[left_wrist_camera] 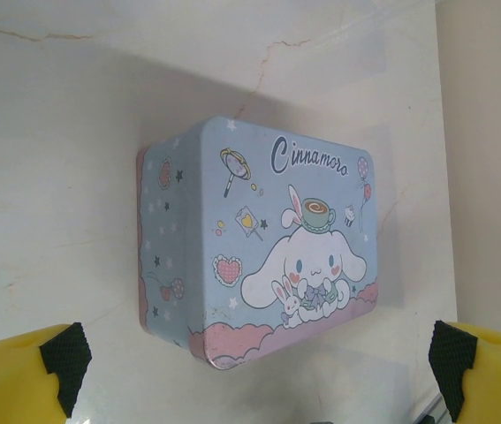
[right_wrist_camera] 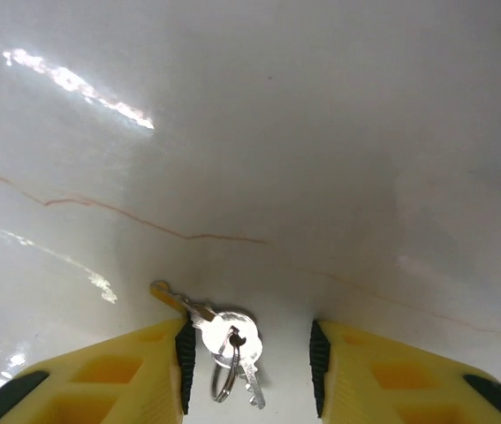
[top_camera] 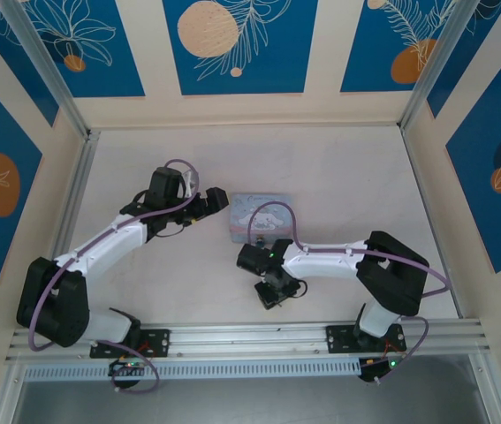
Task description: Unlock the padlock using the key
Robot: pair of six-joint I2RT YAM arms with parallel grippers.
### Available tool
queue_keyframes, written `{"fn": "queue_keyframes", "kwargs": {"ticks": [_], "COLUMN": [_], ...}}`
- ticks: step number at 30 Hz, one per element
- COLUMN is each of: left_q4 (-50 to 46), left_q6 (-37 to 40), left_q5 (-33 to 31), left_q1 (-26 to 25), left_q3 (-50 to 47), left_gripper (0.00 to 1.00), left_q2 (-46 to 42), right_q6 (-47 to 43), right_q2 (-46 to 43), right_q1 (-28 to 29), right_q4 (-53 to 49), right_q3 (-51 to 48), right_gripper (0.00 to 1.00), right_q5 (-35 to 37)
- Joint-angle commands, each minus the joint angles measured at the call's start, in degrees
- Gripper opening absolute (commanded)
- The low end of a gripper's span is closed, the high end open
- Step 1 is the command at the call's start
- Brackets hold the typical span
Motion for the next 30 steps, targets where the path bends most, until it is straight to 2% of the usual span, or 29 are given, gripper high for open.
{"fn": "queue_keyframes", "kwargs": {"ticks": [1, 6, 12, 19, 22, 30], "left_q4": [-0.3, -0.3, -0.3, -0.4, 0.4, 7.6], "left_q6": [-0.2, -0.3, -0.6, -0.8, -2.0, -9.8], "left_q5": [0.4, 0.3, 0.4, 0.6, 1.4, 4.5], "left_q1": [0.3, 0.3, 0.3, 0.3, 0.3, -1.2], "left_q3": [-0.9, -1.0, -0.7, 0.0, 0.0, -0.2], "left_gripper": [1.0, 1.0, 1.0, 1.0, 1.0, 1.0], "left_q2": [-0.7, -0.6, -0.6, -0.6, -0.7, 0.1], "right_q6": [-0.5, -0.4, 0.2, 0.7, 0.9, 4.1], "right_q2": [2.1, 2.5, -0.1, -8.1, -12.9, -24.6], "right_q1": [0.5, 0.5, -0.2, -4.0, -7.5, -23.7], "right_q4": [1.3, 2.1, 2.2, 1.9, 1.9, 10.3], "right_q3": [0.0, -0.8, -1.3, -1.0, -0.6, 0.1], "right_gripper": [0.36, 0.22, 0.0, 0.0, 0.0, 0.0], "right_q5": [0.0, 0.5, 0.5, -1.2, -2.4, -15.6]}}
